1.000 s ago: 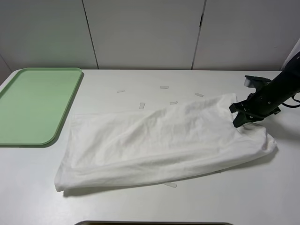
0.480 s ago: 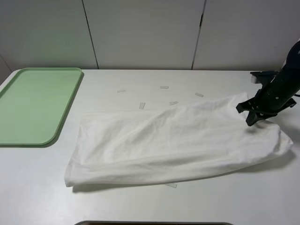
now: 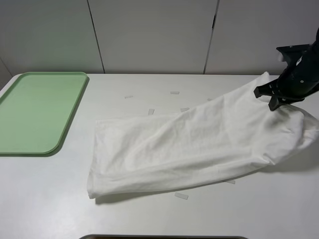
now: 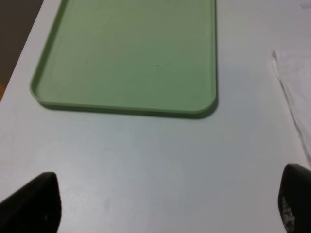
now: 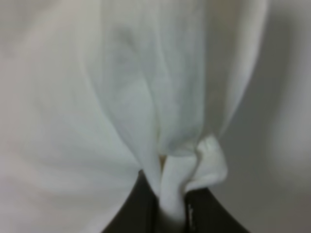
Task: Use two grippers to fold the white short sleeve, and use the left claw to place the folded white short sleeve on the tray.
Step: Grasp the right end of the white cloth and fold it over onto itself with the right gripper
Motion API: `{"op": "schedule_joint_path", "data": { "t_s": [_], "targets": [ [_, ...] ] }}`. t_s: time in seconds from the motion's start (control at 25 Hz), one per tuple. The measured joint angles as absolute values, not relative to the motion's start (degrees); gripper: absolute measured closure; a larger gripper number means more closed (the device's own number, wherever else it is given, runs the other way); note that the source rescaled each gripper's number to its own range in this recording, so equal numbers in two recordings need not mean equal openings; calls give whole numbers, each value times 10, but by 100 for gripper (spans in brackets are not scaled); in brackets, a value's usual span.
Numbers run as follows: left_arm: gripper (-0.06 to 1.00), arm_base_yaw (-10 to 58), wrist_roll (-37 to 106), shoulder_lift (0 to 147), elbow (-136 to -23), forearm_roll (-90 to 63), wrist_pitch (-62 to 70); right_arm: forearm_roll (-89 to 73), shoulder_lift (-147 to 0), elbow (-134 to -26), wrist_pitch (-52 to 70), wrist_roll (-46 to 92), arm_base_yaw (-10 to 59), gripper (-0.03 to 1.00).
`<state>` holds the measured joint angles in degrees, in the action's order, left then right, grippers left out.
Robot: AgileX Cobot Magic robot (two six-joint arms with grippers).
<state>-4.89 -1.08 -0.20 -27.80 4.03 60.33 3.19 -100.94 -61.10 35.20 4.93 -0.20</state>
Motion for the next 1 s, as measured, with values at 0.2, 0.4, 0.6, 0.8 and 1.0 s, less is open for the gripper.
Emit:
{"op": "schedule_joint_path", "data": {
  "t_s": [0.2,0.4,0.6,0.8,1.0],
  "targets": [
    [6,-49,-11,-2,-278,40,603,36,-1008,-611,381,19,41,90],
    [6,-49,-11,-2,-278,40,603,36,-1008,-611,411,-30,99,90],
    [6,-49,-11,-2,-278,40,603,15,-1008,-611,411,-42,152,90],
    [6,-49,-11,-2,-278,40,603,-50,-1008,-611,388,-44,209,90],
    [6,-49,-11,-2,-278,40,603,-74,-1015,-611,381,-44,210,90]
  ]
}}
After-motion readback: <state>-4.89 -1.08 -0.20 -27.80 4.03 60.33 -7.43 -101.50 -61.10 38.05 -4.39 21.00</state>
